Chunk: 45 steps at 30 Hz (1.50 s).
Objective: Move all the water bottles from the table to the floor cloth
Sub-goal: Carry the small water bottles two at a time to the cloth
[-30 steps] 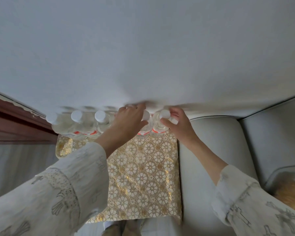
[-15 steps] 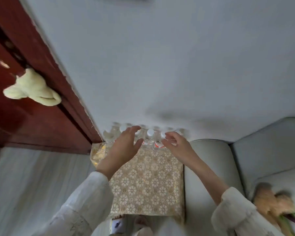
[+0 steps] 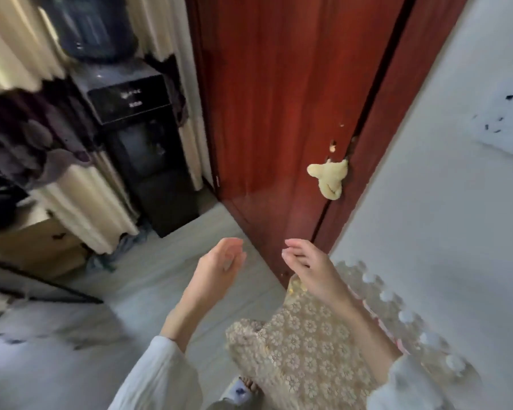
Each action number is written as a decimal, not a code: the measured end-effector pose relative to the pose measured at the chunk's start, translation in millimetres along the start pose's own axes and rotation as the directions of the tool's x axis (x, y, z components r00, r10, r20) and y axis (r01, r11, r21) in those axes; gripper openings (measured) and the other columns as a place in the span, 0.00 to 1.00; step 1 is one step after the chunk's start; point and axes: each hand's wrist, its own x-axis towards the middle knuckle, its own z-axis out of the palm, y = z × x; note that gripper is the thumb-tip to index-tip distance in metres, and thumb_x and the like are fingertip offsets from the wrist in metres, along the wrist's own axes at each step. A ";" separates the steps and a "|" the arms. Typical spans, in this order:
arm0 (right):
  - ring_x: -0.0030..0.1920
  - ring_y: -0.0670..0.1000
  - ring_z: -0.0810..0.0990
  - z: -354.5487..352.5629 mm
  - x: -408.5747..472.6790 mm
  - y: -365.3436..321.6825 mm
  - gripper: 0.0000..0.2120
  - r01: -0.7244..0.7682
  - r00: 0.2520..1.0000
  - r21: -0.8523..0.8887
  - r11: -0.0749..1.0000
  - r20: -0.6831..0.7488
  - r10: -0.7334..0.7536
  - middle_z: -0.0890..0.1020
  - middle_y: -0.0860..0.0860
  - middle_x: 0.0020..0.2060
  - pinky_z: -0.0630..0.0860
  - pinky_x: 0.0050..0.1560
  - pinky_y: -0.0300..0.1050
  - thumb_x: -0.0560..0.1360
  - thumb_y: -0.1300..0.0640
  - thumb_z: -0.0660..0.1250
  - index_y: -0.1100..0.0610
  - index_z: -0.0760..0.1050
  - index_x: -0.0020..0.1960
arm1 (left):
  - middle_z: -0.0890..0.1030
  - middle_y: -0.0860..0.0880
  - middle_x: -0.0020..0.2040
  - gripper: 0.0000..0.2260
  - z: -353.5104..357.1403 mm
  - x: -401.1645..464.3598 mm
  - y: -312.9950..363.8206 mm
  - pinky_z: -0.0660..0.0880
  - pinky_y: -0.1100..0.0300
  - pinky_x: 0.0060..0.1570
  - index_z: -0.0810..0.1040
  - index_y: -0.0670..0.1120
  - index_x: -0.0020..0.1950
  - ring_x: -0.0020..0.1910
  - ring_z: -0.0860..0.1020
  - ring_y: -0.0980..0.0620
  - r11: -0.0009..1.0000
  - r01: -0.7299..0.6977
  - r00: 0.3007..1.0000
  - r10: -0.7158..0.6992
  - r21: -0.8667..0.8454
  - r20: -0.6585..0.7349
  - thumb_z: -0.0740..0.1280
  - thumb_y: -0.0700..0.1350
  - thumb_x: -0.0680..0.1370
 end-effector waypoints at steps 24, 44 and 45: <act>0.49 0.48 0.80 446.4 -288.1 -230.1 0.12 0.520 0.275 0.263 0.813 0.849 -0.451 0.81 0.50 0.51 0.77 0.51 0.45 0.75 0.54 0.64 0.53 0.73 0.58 | 0.81 0.51 0.51 0.09 -335.2 -517.2 -95.0 0.71 0.76 0.42 0.73 0.50 0.57 0.49 0.79 0.56 0.874 0.443 0.375 -0.383 -0.200 -0.844 0.62 0.45 0.78; 0.51 0.49 0.81 840.2 -562.5 -341.4 0.08 0.418 -0.348 0.539 0.731 0.838 -0.420 0.82 0.52 0.50 0.78 0.54 0.51 0.74 0.53 0.64 0.49 0.74 0.54 | 0.80 0.52 0.52 0.06 -548.9 -833.9 -214.5 0.75 0.55 0.56 0.73 0.56 0.52 0.52 0.78 0.54 0.732 0.485 -0.292 -0.380 -0.478 -0.878 0.61 0.45 0.78; 0.50 0.49 0.81 863.9 -567.3 -351.3 0.08 0.410 -0.366 0.551 0.727 0.829 -0.422 0.82 0.51 0.49 0.78 0.53 0.51 0.74 0.53 0.64 0.49 0.74 0.53 | 0.80 0.53 0.52 0.06 -567.5 -839.7 -225.1 0.75 0.55 0.56 0.73 0.56 0.52 0.52 0.78 0.55 0.733 0.480 -0.308 -0.374 -0.483 -0.875 0.61 0.46 0.78</act>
